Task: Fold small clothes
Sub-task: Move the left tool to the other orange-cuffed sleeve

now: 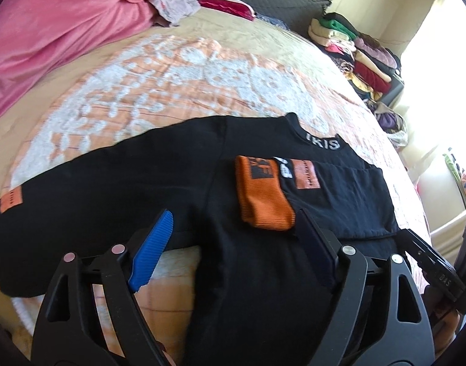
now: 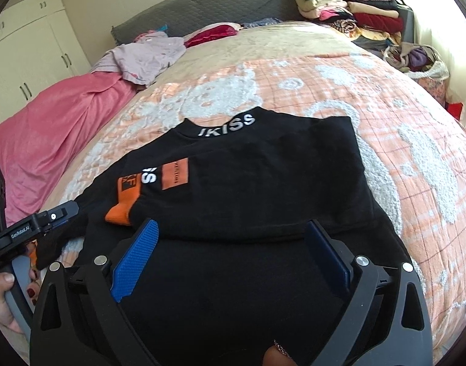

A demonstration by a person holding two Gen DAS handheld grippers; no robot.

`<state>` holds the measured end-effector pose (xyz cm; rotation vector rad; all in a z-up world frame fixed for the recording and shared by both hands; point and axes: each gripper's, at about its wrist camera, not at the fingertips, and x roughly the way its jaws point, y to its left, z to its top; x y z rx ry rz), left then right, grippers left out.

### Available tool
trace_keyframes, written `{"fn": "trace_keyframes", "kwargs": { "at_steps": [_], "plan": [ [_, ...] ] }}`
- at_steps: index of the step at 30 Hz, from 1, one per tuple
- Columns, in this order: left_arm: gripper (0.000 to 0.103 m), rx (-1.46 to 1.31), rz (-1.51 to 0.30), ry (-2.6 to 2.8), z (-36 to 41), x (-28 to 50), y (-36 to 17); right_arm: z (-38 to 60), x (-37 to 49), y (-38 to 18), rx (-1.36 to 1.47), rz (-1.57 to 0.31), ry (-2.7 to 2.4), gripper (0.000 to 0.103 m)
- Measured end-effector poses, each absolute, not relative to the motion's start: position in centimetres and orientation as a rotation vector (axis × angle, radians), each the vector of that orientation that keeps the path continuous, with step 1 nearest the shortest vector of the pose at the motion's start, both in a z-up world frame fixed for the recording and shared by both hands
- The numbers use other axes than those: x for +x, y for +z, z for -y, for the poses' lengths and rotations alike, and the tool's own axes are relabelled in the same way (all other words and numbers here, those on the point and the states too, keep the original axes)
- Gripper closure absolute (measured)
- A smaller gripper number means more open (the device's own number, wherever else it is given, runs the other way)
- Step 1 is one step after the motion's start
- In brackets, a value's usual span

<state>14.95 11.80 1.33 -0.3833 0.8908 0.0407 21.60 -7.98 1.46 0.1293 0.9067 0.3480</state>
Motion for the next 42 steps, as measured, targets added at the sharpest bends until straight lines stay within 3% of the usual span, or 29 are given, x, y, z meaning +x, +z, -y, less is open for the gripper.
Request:
{"fn": "trace_keyframes", "kwargs": {
  "at_steps": [10,13,42],
  "plan": [
    [0.028,-0.426,-0.865,0.125,-15.4,12.5,1.6,5.4,21.3,2.7,0.106,-0.889,0.404,0.007],
    [0.019,-0.437,-0.855,0.156,-16.5,11.7,1.7,4.5,21.4,3.1,0.096,-0.880,0.426,0.007],
    [0.017,-0.600,-0.831,0.369,-25.6,3.7,0.1,-4.7,20.8,3.0,-0.013,-0.898,0.618,0.007]
  ]
}}
